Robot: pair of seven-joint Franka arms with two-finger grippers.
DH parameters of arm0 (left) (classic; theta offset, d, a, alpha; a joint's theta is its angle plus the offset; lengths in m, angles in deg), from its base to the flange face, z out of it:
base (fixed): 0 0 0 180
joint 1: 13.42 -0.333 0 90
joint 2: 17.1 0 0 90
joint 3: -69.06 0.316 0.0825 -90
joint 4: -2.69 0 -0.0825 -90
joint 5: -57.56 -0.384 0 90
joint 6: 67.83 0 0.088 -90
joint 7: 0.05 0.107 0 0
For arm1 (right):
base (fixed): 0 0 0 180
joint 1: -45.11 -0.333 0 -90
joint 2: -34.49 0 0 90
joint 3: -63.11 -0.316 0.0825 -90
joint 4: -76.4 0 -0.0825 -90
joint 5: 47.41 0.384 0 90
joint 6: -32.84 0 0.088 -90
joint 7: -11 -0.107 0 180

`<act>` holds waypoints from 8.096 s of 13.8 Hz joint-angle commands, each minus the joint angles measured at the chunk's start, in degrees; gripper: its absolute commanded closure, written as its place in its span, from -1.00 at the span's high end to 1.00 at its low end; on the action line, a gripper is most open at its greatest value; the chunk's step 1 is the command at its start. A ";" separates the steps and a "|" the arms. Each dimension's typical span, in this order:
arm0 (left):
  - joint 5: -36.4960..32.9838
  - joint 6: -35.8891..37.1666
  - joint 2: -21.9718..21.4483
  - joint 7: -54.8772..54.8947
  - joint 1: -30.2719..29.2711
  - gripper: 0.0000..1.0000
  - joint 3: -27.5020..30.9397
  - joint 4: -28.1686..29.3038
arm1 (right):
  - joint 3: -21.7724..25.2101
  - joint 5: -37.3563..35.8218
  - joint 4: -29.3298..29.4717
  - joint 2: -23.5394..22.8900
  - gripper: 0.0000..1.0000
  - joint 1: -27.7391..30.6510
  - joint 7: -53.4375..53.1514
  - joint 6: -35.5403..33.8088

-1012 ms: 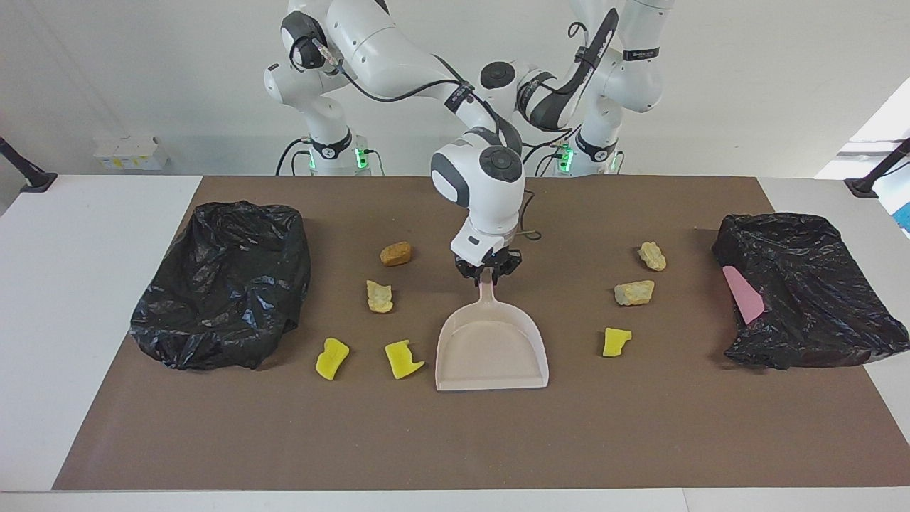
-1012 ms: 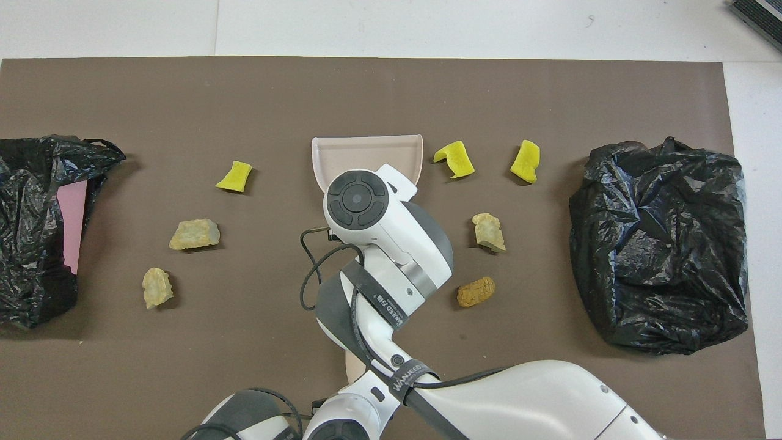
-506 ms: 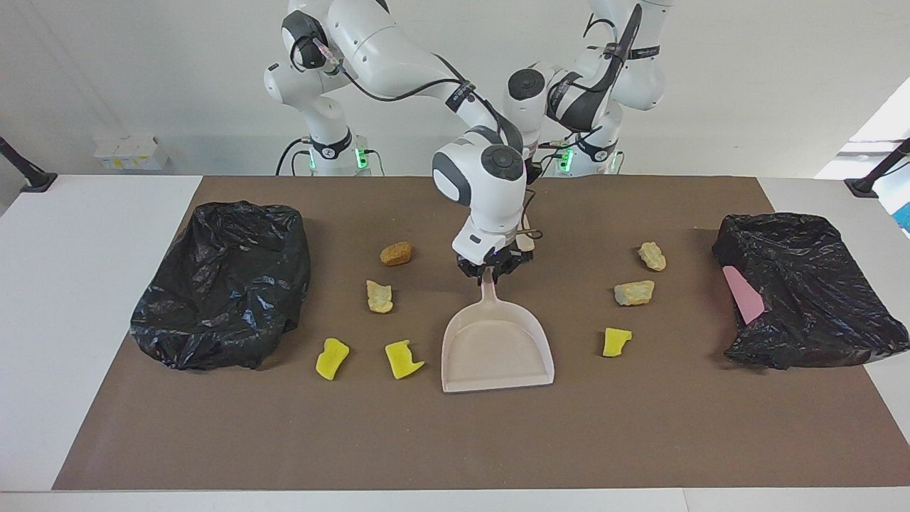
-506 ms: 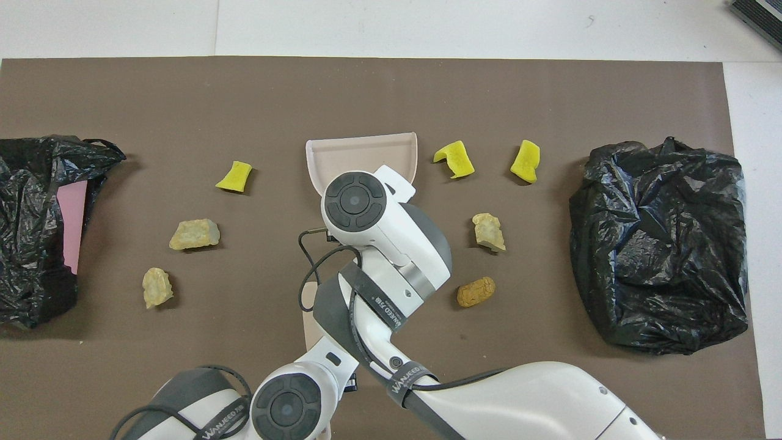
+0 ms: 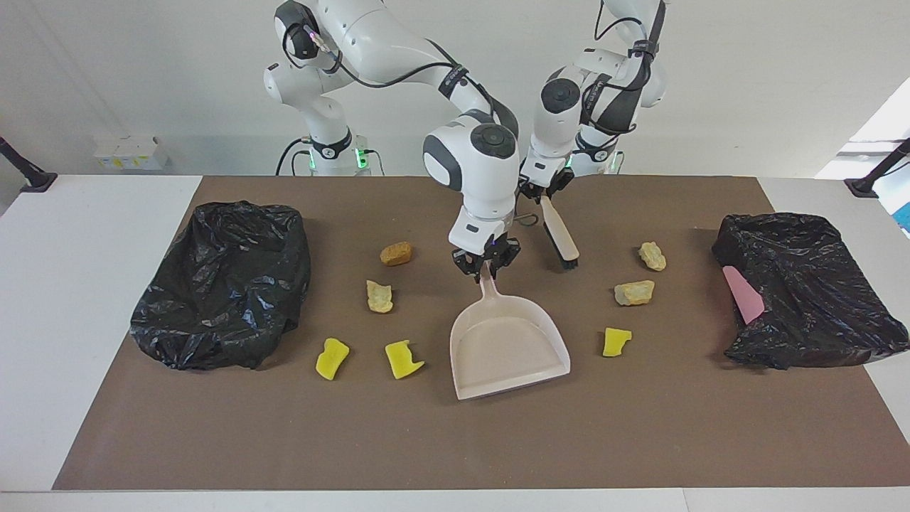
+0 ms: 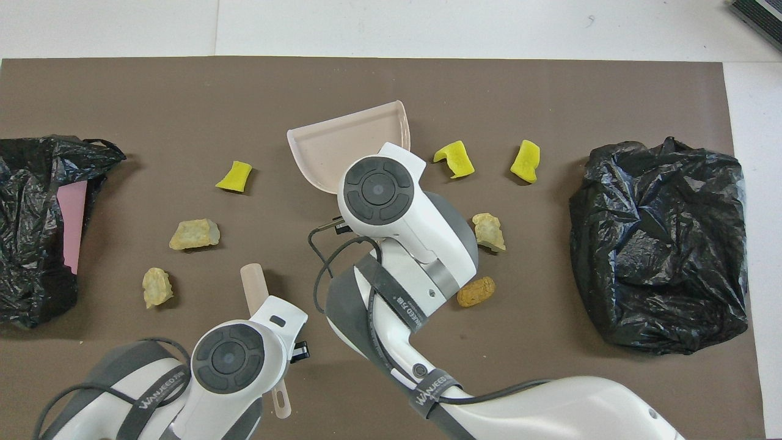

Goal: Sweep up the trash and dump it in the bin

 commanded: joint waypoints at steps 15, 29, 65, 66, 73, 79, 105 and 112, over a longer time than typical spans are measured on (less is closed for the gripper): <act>-8.29 14.79 -2.04 0.29 -29.07 -1.00 0.09 -6.50 | -0.40 -5.82 -0.57 0.83 -1.00 7.16 72.71 -2.98; -6.97 -4.62 -4.52 9.81 -31.13 -1.00 0.09 7.31 | -0.40 -7.50 -2.59 -0.93 -1.00 6.29 81.27 -2.98; 15.36 -5.33 13.77 42.68 -9.91 -1.00 -1.14 -21.34 | -0.40 -7.23 -3.20 -0.57 -1.00 6.11 75.21 -3.59; 14.75 -5.33 14.29 42.85 -12.10 -1.00 -1.23 -22.13 | -0.40 -7.32 -3.20 -0.57 -1.00 6.11 75.21 -3.94; 4.65 -4.27 25.26 49.52 -21.87 -1.00 -1.23 -32.32 | -0.49 -7.06 -3.20 -0.49 -1.00 6.20 75.12 -4.21; 3.23 -5.42 30.21 56.57 -23.20 -1.00 -1.32 -33.66 | -0.49 -6.71 -4.69 0.04 -1.00 6.37 74.51 -4.47; 9.99 -9.89 14.92 28.26 -11.24 -1.00 -1.58 -13.62 | -0.49 -2.31 -6.89 3.38 -1.00 10.50 81.44 -3.16; 9.99 -15.69 18.43 27.74 -12.65 -1.00 -1.49 -13.79 | -0.48 -5.30 -8.39 3.56 -1.00 8.66 81.45 -3.68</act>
